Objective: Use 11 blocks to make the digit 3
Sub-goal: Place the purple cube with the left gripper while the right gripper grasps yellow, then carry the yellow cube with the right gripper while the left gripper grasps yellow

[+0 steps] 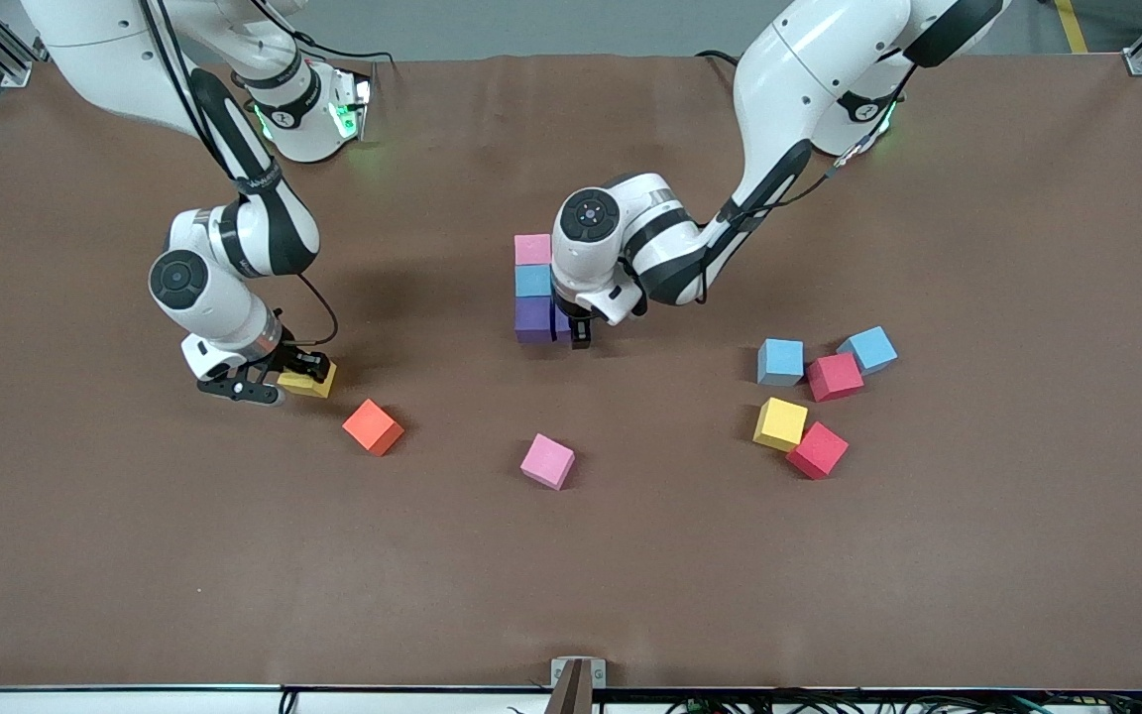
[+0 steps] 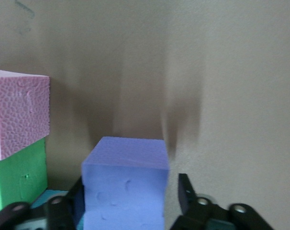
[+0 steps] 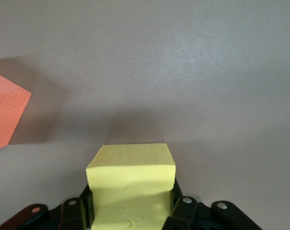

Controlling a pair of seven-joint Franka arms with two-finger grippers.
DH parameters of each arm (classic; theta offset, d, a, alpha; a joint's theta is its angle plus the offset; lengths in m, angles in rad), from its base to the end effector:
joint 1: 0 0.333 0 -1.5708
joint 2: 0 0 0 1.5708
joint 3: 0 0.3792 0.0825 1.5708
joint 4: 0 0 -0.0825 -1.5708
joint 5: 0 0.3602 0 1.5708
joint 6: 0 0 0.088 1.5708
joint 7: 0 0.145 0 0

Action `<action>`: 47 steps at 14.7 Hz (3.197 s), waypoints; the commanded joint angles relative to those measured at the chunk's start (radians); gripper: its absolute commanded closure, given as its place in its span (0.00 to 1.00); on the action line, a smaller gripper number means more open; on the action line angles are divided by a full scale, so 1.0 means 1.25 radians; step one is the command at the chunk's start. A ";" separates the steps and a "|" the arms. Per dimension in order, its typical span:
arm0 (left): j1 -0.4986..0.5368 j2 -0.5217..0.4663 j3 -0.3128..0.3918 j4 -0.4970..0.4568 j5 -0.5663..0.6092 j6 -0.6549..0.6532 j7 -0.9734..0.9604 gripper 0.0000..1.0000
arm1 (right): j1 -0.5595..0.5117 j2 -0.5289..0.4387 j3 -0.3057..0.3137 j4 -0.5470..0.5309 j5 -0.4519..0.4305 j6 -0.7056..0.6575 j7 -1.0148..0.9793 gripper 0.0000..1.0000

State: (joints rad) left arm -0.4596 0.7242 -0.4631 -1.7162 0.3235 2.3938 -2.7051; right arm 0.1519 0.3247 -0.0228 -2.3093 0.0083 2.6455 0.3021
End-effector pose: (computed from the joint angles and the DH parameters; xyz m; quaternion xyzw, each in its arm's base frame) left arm 0.4626 -0.5225 0.2320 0.6759 0.7357 -0.0423 0.0138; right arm 0.5316 0.0690 0.2474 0.9960 -0.0894 0.0060 0.0004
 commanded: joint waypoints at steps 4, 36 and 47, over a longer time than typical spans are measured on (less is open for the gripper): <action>0.002 -0.044 0.001 0.002 0.004 -0.045 0.019 0.00 | 0.075 -0.022 0.018 0.047 -0.002 -0.084 -0.009 0.99; 0.434 -0.097 0.002 -0.094 0.092 -0.041 0.701 0.00 | 0.433 0.281 0.008 0.553 0.061 -0.305 0.215 0.98; 0.443 -0.057 0.005 -0.082 0.092 0.008 0.695 0.58 | 0.455 0.278 0.000 0.525 0.055 -0.274 0.282 0.98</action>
State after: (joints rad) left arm 0.0864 0.6415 -0.4516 -1.8236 0.4149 2.3793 -1.8328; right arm 0.6956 0.6892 -0.0017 -1.6223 0.0944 2.2805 0.6271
